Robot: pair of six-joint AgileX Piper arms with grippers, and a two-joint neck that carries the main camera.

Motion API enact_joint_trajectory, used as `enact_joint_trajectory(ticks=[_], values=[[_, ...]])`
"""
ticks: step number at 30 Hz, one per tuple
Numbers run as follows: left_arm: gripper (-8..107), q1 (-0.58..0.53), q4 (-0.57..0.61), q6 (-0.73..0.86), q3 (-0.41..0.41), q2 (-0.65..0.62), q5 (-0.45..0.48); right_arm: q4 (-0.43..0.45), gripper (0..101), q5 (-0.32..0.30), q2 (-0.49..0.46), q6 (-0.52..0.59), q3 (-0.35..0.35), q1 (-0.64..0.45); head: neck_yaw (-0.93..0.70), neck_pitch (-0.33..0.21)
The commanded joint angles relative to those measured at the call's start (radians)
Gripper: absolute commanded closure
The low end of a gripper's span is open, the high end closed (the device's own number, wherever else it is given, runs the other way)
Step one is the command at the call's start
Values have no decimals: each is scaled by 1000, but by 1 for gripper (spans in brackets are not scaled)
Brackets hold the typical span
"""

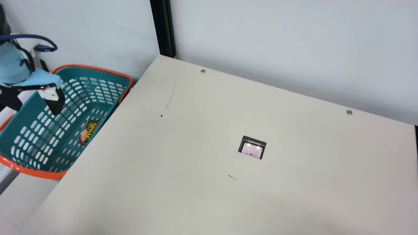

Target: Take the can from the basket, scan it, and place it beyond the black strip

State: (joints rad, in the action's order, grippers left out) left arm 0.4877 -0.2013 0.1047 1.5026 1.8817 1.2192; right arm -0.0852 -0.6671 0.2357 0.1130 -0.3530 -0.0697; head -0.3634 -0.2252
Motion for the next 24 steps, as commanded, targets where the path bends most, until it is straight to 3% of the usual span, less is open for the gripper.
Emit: enact_joint_trajectory(ticks=[1,17,24], values=[[9,0,0,0,0,0,0,0,0,0,0,0,0,0,1,-31],[9,-3,-5,-4,0,5,-5,-1,0,0,0,0,0,0,1,-31],[9,-36,-110,-122,-12,129,-68,-1,0,0,0,0,0,0,1,-31]])
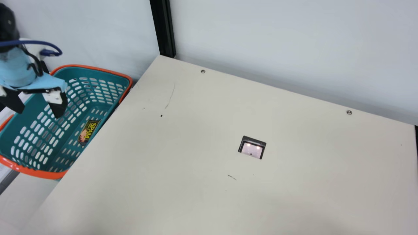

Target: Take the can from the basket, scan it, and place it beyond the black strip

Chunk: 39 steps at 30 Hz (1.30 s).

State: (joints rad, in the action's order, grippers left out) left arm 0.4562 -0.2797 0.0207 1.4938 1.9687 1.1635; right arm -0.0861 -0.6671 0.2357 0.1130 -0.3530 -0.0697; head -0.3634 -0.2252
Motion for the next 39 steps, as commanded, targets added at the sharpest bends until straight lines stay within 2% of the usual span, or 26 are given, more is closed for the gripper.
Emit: enact_joint_trajectory(ticks=[1,8,16,22,29,39], values=[[9,-10,-47,-59,-4,66,-20,0,0,0,0,0,0,0,1,-31],[9,-35,-84,-154,0,227,-96,0,0,0,0,0,0,0,1,-31],[9,-33,7,-86,-1,338,-222,0,0,0,0,0,0,0,1,-31],[9,-21,51,-27,-26,360,-366,0,0,0,0,0,0,0,1,-31],[9,-12,50,-1,-65,360,-501,0,0,0,0,0,0,0,1,-31],[9,14,37,-13,-57,402,-573,0,0,0,0,0,0,0,1,-31]])
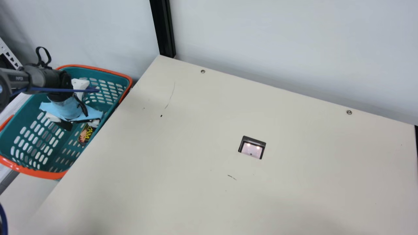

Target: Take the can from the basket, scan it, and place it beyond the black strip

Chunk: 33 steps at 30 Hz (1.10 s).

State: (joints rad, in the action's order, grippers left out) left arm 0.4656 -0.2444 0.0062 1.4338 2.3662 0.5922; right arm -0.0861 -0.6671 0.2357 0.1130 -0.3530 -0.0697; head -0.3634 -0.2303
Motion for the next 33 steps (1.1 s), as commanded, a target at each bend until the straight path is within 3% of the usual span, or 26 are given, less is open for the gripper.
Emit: enact_joint_trajectory(ticks=[1,18,33], values=[[9,8,5,3,8,11,-4,0,0,0,0,0,0,0,1,-25],[9,65,254,252,140,125,35,0,0,0,0,0,0,0,1,-25],[9,84,265,379,365,295,161,-1,0,0,0,0,0,0,1,-25]])
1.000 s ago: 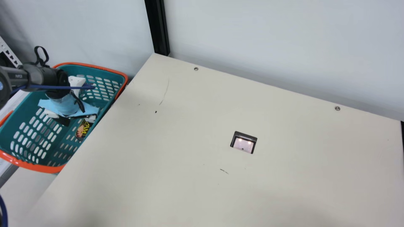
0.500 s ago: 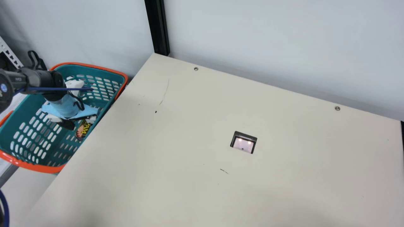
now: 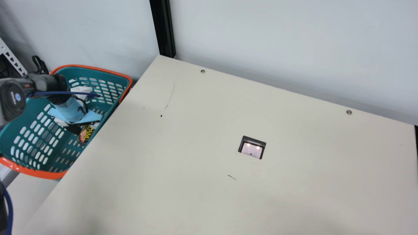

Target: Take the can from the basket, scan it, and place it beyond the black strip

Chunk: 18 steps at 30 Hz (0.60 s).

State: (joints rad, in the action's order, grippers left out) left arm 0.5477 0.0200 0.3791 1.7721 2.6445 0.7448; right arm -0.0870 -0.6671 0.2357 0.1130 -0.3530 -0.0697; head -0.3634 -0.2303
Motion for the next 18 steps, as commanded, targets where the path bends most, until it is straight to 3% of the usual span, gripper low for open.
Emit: enact_joint_trajectory(ticks=[1,2,9,13,18], values=[[81,1,2,13,42,27,17,0,0,0,0,0,0,0,1,-25],[89,1,5,21,56,37,24,0,0,0,0,0,0,0,1,-25],[89,-13,21,26,100,44,49,0,0,0,0,0,0,0,1,-25],[89,-20,29,-13,54,-21,35,0,0,0,0,0,0,0,1,-25],[89,-30,17,-96,-65,-167,-2,-1,0,0,0,0,0,0,1,-25]])
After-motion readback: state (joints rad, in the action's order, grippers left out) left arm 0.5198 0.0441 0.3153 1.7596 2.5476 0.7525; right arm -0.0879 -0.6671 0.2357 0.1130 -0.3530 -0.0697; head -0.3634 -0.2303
